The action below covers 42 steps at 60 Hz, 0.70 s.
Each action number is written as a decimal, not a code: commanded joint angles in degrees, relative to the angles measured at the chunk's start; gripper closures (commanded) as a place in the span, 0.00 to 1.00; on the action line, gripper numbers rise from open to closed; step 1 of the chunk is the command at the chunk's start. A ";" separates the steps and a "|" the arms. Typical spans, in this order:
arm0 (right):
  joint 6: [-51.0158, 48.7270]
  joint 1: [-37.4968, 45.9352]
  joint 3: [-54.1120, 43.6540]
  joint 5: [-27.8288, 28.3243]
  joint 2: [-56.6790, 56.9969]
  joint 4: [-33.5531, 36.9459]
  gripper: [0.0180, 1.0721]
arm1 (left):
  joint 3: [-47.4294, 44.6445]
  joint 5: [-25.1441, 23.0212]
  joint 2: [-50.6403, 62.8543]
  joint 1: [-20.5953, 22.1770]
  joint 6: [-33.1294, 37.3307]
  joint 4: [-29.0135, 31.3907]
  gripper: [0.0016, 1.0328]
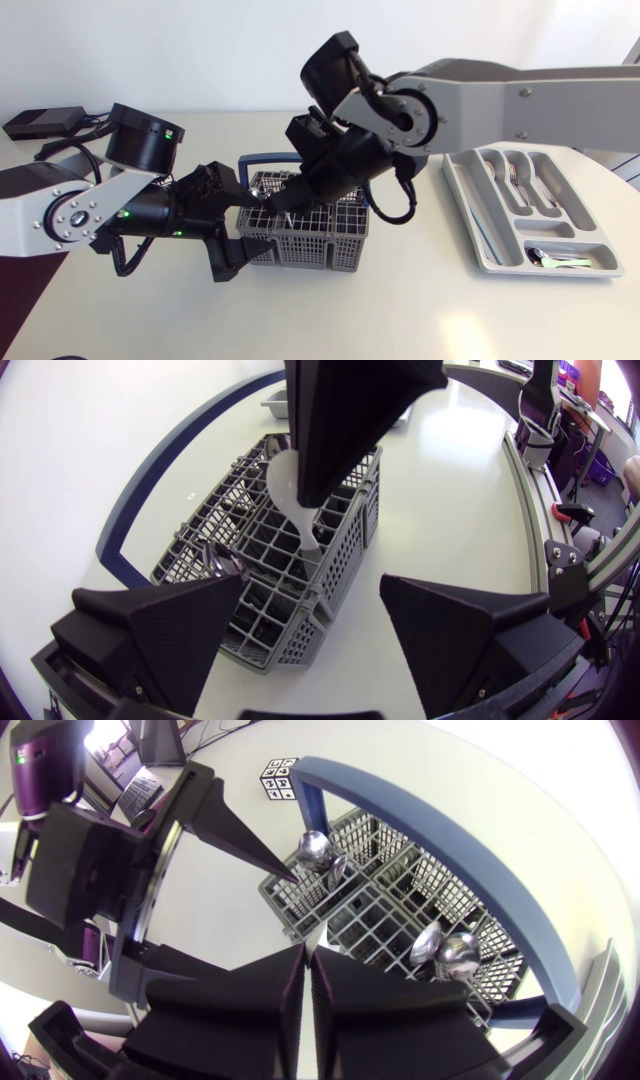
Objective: Transfer all utensils from the basket to the drawer tray.
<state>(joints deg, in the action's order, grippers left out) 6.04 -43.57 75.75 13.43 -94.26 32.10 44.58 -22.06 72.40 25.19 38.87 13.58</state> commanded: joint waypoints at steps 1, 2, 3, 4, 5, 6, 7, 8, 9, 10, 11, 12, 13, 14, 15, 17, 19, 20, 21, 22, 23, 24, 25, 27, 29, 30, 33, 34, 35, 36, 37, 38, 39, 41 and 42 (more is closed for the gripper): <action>1.52 -0.11 2.13 -0.42 2.59 1.30 0.95 | -1.95 -0.44 1.08 0.39 0.68 -0.58 0.07; 1.60 -0.20 2.21 -0.25 2.94 1.57 0.95 | -1.95 -0.44 1.08 0.39 0.68 -0.58 0.07; 1.69 -0.20 2.30 -0.07 3.20 1.74 0.95 | -1.95 -0.44 1.08 0.47 0.59 -0.58 0.07; 1.69 -0.20 2.39 0.10 3.29 1.83 0.95 | -1.95 -0.44 1.08 0.56 0.59 -0.58 0.07; 1.69 -0.29 2.57 0.37 3.64 2.09 0.95 | -1.95 -0.44 1.08 0.65 0.59 -0.66 0.07; 1.69 -0.29 2.83 0.46 3.91 2.44 0.95 | -1.86 -0.44 1.08 0.65 0.59 -0.66 0.07; 1.78 -0.29 2.92 0.46 3.91 2.53 0.95 | -1.95 -0.44 1.08 0.65 0.59 -0.58 0.07; 1.78 -0.29 3.18 0.81 4.61 2.71 0.95 | -1.95 -0.44 1.08 0.74 0.50 -0.66 0.07; 1.78 -0.29 3.36 1.07 4.79 2.88 0.95 | -1.95 -0.44 1.08 0.83 0.50 -0.66 0.07; 1.78 -0.29 3.62 1.25 5.05 3.24 0.95 | -1.95 -0.44 1.08 0.83 0.50 -0.66 0.07; 1.78 -0.29 3.97 1.51 5.31 3.59 0.95 | -2.04 -0.44 1.08 0.91 0.50 -0.66 0.07; 1.78 -0.29 4.24 1.77 5.66 4.03 0.95 | -2.04 -0.44 1.08 0.91 0.50 -0.66 0.07; 1.78 -0.20 4.41 1.95 5.93 4.20 0.95 | -2.04 -0.44 1.08 1.00 0.41 -0.66 0.07; 1.78 -0.20 4.50 2.21 6.19 4.38 0.95 | -2.04 -0.44 1.16 1.00 0.41 -0.75 0.07; 1.78 -0.20 4.59 2.39 6.37 4.47 0.95 | -2.13 -0.44 1.16 1.00 0.41 -0.75 0.07; 1.78 -0.20 4.85 3.09 7.16 5.17 0.95 | -2.13 -0.44 1.25 1.09 0.41 -0.75 0.07; 1.87 -0.20 4.94 3.53 7.95 5.70 0.95 | -2.04 -0.44 1.16 1.09 0.41 -0.75 0.07; 2.04 -0.11 4.94 3.97 8.56 5.78 0.95 | -2.04 -0.44 1.16 1.09 0.41 -0.75 0.07; 2.13 -0.02 4.85 4.50 9.00 5.96 0.95 | -2.04 -0.44 1.16 1.09 0.41 -0.75 0.07; 2.13 0.33 4.85 5.11 9.62 6.22 0.95 | -1.95 -0.44 1.16 1.09 0.41 -0.75 0.07; 2.13 0.59 4.85 5.47 9.97 6.40 0.95 | -1.95 -0.44 1.16 1.09 0.41 -0.75 0.07; 2.13 1.03 4.85 6.08 10.67 6.75 0.95 | -1.95 -0.44 1.16 1.09 0.41 -0.75 0.07; 2.13 1.38 4.94 6.52 11.20 7.10 0.95 | -1.86 -0.44 1.16 1.09 0.33 -0.75 0.07; 2.13 2.26 4.85 7.40 12.17 7.54 0.95 | -1.69 -0.44 1.16 1.09 0.15 -0.75 0.07; 2.13 3.23 4.67 8.01 13.22 7.98 0.95 | -1.69 -0.44 1.25 1.35 -0.02 -0.75 0.07; 2.13 3.85 4.41 8.37 14.01 8.16 0.95 | -1.60 -0.44 1.16 1.53 -0.29 -0.75 0.07; 1.95 5.25 3.62 8.89 15.68 8.86 0.95 | -1.07 -0.44 1.25 1.88 -1.43 -0.75 0.07; 1.87 5.69 3.18 9.16 16.21 8.95 0.95 | -0.98 -0.44 1.25 2.06 -1.61 -0.66 0.07; 1.78 6.57 2.65 9.42 17.09 9.21 0.95 | -0.90 -0.44 1.25 2.23 -1.78 -0.66 0.07; 1.60 7.19 2.13 9.68 17.88 9.48 0.95 | -0.72 -0.44 1.16 2.76 -2.40 -0.58 0.07; 1.43 7.80 1.69 9.77 18.41 9.91 0.95 | -0.63 -0.44 1.08 2.93 -2.66 -0.49 0.07; 1.08 8.33 1.25 9.77 18.94 10.35 0.95 | -0.37 -0.35 0.99 3.11 -3.10 -0.40 0.07; 0.81 8.86 0.90 9.77 19.46 10.71 0.95 | -0.28 -0.35 0.99 3.20 -3.36 -0.31 0.07; 0.11 10.88 -0.42 9.77 20.96 11.41 0.95 | 0.33 -0.35 0.90 3.64 -4.68 -0.31 0.07; 0.11 10.88 -0.42 9.77 20.96 11.41 0.95 | 0.33 -0.35 0.90 3.64 -4.68 -0.31 0.07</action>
<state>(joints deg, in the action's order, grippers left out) 6.33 -34.92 78.13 22.76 -75.68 41.95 44.25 -22.06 72.55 28.01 36.42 13.41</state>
